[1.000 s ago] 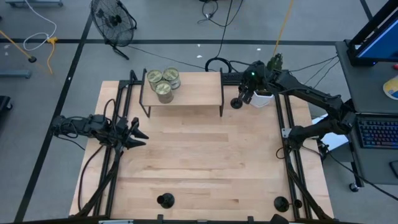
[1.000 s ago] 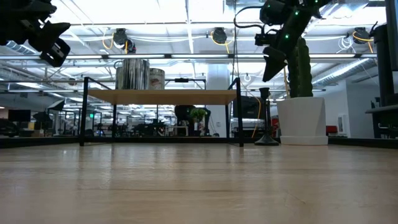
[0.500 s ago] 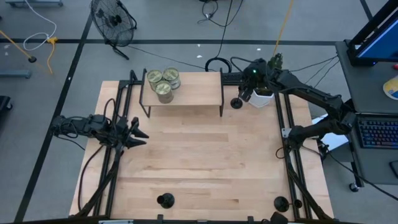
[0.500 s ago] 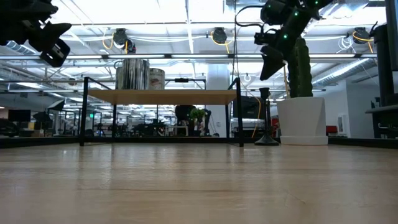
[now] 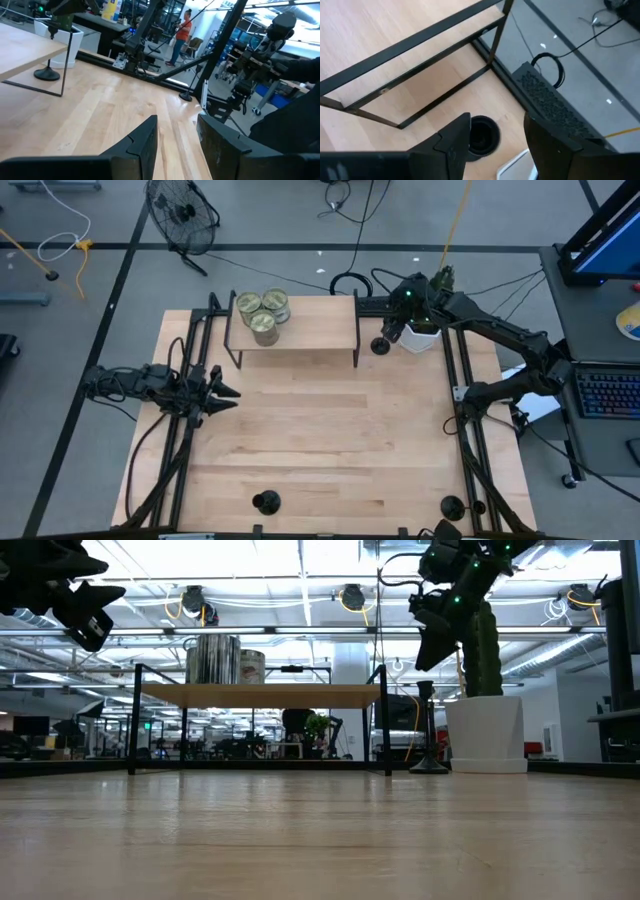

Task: Pick & Place candle stick holders
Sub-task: Put the top black candle holder on the shelf

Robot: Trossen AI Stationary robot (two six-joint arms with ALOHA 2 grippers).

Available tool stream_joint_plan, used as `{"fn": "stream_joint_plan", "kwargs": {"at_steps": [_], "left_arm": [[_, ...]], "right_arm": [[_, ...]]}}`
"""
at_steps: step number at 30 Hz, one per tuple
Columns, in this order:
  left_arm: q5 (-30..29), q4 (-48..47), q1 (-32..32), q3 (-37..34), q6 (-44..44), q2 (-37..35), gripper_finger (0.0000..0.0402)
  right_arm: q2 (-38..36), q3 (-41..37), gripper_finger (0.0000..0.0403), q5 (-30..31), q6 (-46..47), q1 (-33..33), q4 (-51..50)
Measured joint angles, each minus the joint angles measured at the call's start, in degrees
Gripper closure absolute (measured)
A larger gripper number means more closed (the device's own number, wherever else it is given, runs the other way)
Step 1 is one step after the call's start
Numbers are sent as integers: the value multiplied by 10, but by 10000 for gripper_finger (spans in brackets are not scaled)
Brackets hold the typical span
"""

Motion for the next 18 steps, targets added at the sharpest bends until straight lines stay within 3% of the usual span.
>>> {"fn": "stream_joint_plan", "kwargs": {"at_steps": [18], "left_arm": [[0,-17,0,0,0,0,259]], "right_arm": [[17,0,222,22,34,16,1]]}}
